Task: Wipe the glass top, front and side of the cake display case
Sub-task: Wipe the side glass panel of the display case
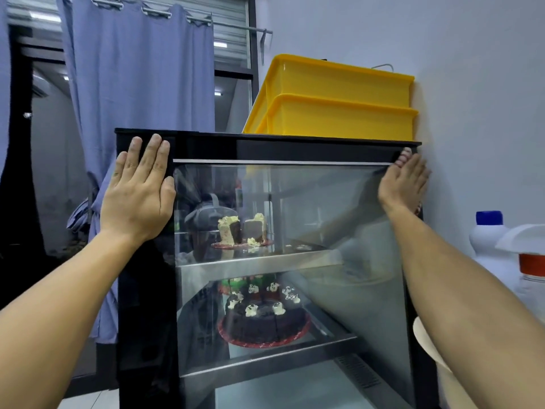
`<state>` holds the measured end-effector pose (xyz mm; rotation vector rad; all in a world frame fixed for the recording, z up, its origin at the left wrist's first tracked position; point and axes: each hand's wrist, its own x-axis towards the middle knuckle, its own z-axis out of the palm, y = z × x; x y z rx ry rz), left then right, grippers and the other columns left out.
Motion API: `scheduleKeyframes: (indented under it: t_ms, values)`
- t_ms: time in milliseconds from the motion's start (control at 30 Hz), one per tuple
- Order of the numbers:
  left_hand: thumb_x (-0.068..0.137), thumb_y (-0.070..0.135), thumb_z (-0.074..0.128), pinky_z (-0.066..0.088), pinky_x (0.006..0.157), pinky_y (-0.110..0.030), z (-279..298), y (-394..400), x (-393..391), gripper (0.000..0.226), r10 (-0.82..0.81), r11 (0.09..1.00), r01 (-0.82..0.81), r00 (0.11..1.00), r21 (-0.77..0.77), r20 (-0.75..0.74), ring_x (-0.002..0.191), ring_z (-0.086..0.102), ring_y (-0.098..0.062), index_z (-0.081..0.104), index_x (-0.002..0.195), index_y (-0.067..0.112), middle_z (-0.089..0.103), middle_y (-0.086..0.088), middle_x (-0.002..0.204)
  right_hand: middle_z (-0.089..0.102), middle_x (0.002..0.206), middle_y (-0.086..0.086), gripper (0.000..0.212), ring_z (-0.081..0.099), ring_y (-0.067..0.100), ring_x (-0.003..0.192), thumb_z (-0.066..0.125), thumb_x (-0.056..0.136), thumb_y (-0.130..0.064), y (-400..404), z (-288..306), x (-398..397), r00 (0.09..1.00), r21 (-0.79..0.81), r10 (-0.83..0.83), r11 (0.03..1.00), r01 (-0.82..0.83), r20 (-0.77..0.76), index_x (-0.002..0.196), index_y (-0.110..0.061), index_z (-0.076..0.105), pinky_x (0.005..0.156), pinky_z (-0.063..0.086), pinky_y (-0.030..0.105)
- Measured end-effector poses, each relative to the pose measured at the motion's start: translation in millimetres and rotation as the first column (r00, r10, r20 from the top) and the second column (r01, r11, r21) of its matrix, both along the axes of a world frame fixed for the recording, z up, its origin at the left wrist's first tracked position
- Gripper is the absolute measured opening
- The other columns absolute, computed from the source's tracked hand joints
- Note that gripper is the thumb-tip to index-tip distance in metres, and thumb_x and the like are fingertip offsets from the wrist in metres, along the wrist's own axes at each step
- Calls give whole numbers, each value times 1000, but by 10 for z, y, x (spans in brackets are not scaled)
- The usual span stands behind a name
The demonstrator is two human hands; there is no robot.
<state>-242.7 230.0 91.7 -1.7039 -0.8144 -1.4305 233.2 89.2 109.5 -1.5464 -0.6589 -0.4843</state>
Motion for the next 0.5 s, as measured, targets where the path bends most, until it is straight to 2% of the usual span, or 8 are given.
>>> scheduleKeyframes:
  t_ms: [133, 267, 333, 400, 433, 500]
  values:
    - [104, 34, 29, -8, 129, -33, -22, 23, 20, 66, -3, 1000, 3, 999, 16, 32, 162, 5, -24, 23, 165, 11, 15, -4, 174, -9, 174, 7, 62, -7, 21, 160, 6, 112, -42, -123, 230, 300, 997, -21, 65, 998, -66, -48, 166, -12, -3, 129, -7, 36]
    - [104, 35, 29, -8, 130, -33, -14, 8, 26, 67, -9, 1000, 9, 999, 1, 32, 162, 5, -26, 22, 165, 10, 14, -4, 174, -11, 174, 5, 61, -9, 26, 160, 8, 112, -38, 32, 176, -171, 1000, 7, -29, 1000, 29, -5, 165, -13, -5, 128, -9, 41]
    - [104, 36, 29, -8, 130, -33, -25, 5, 19, 67, -9, 1000, 9, 1000, -6, 29, 162, 4, -26, 21, 166, 11, 13, -4, 174, -10, 173, 9, 65, -9, 27, 160, 8, 108, -39, 250, 125, -694, 988, 36, -91, 996, 87, 124, 165, -10, -4, 129, -9, 41]
    - [104, 36, 28, -7, 130, -35, -28, 11, 20, 67, -11, 1000, 11, 1000, -7, 23, 162, 4, -26, 20, 166, 11, 13, -4, 174, -7, 173, 15, 70, -6, 32, 160, 12, 106, -39, 464, 99, -1273, 951, 86, -93, 994, 70, 294, 164, -3, -1, 129, -8, 42]
    - [104, 36, 27, -6, 130, -36, -22, 15, 15, 67, -13, 1000, 13, 1000, -7, 18, 162, 4, -26, 20, 166, 11, 13, -4, 174, -5, 172, 18, 70, -4, 34, 160, 16, 106, -38, 550, 63, -1544, 909, 95, -91, 994, 57, 408, 164, 0, 3, 129, -7, 43]
    - [104, 37, 27, -3, 131, -39, -18, 23, -3, 67, -15, 1000, 15, 1000, -10, 15, 162, 3, -25, 21, 166, 11, 13, -3, 174, -1, 172, 15, 69, 2, 34, 160, 22, 106, -36, 652, -56, -1825, 734, 49, -57, 998, 32, 677, 164, -2, 11, 130, -2, 46]
